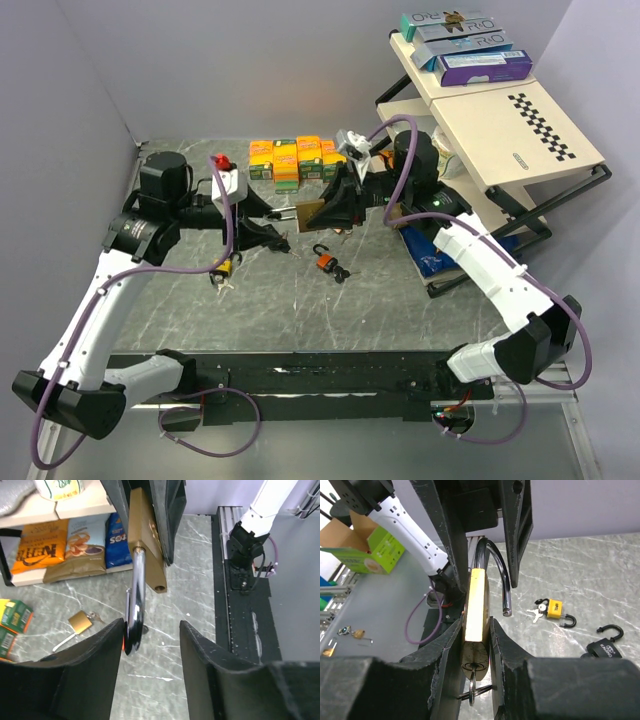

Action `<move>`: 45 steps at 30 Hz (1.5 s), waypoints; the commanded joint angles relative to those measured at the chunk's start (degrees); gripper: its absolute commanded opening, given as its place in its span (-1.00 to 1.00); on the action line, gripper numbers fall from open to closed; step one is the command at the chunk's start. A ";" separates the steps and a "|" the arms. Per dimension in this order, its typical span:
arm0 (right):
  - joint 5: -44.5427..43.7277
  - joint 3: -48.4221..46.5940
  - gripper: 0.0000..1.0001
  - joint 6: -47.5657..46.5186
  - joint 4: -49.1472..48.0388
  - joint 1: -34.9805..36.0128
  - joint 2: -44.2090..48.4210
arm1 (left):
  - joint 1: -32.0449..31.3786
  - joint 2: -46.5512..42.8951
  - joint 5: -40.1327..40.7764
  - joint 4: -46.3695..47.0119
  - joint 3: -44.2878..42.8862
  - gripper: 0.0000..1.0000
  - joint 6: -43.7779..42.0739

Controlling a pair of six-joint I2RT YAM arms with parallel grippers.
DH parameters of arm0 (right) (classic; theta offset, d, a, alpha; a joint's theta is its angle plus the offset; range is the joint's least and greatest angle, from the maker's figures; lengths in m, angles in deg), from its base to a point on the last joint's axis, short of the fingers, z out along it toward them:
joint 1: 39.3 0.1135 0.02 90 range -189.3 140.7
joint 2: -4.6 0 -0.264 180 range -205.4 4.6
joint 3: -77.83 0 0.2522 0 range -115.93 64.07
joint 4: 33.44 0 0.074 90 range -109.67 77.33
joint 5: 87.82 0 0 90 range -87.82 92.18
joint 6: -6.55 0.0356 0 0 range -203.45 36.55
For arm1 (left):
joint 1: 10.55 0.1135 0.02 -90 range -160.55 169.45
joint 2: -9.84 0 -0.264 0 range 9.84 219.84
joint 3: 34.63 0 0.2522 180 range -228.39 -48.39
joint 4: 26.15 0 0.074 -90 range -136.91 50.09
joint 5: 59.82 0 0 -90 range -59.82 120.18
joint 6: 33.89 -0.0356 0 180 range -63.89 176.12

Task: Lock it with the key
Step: Lock the lock.

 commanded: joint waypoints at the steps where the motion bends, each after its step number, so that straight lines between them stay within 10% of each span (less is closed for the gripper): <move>1: 0.66 0.43 -1.00 -1.28 -6.80 0.33 3.92 | -0.24 -2.83 -1.69 4.90 3.35 -0.02 6.77; 19: 0.84 2.11 -1.00 1.27 -11.99 0.86 5.50 | -0.60 -2.31 0.25 8.42 6.52 -0.17 10.40; 33: 0.66 2.02 -1.00 0.92 -11.64 1.12 4.98 | -0.77 -2.92 -4.68 14.31 7.32 -0.55 16.55; 38: 0.84 2.63 -1.00 2.24 -13.30 1.65 4.80 | -1.65 -2.22 -4.24 17.38 7.23 -0.98 20.06; 45: 2.59 3.69 -1.00 5.49 -15.76 3.49 4.27 | -2.97 -1.43 -0.81 23.45 7.93 -0.98 26.66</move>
